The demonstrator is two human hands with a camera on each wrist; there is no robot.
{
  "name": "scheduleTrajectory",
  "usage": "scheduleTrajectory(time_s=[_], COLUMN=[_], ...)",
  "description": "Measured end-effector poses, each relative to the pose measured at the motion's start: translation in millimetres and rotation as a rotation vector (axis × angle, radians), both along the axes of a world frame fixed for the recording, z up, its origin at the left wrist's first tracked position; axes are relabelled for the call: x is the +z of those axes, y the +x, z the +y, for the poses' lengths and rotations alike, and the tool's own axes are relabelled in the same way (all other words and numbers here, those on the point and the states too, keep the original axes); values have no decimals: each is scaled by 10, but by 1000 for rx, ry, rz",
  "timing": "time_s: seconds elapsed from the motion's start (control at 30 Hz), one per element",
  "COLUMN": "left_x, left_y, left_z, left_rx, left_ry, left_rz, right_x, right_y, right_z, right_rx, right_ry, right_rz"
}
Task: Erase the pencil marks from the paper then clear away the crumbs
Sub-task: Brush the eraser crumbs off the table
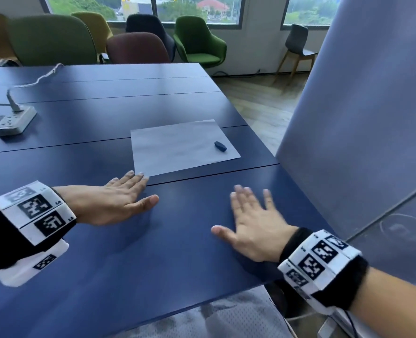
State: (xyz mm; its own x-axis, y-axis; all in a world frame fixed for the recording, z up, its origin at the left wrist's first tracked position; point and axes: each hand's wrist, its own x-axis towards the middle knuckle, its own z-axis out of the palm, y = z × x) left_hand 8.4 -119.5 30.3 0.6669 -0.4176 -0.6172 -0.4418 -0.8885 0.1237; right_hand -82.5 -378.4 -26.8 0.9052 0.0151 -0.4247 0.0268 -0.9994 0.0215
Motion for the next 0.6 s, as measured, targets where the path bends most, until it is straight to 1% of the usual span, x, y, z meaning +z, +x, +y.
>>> scheduleTrajectory(time_s=[0.07,0.1,0.13,0.17,0.23,0.33,0.4,0.43,0.5,0.57,0.6], left_x=[28,36,40,43,43,25,-15,-31,-43,-19,2], left_y=[19,15,14,8,1,-2,24,44,85,113,124], left_z=[-95,-137,-175,-190,-191,-170,-192,-220,-303,-387,-417], left_rx=[-25,-39,-56,-69,-83,-72,-70,-73,-86,-103,-111], left_ry=[4,5,5,4,-1,8,34,43,42,28,20], left_rz=[-16,-22,-27,-30,-27,-3,6,8,2,-16,-24], right_x=[-20,-46,-73,-90,-94,-22,12,23,5,-37,-69], right_y=[-19,-37,-49,-53,-52,-27,-24,-40,-111,-233,-287], right_z=[232,319,349,309,63,-350,-396,-316,-38,240,299], right_rx=[173,230,250,240,165,32,5,39,175,303,330], right_ry=[57,79,94,101,87,-4,-27,-10,70,169,192], right_rz=[13,32,41,41,40,64,48,25,-19,-14,0])
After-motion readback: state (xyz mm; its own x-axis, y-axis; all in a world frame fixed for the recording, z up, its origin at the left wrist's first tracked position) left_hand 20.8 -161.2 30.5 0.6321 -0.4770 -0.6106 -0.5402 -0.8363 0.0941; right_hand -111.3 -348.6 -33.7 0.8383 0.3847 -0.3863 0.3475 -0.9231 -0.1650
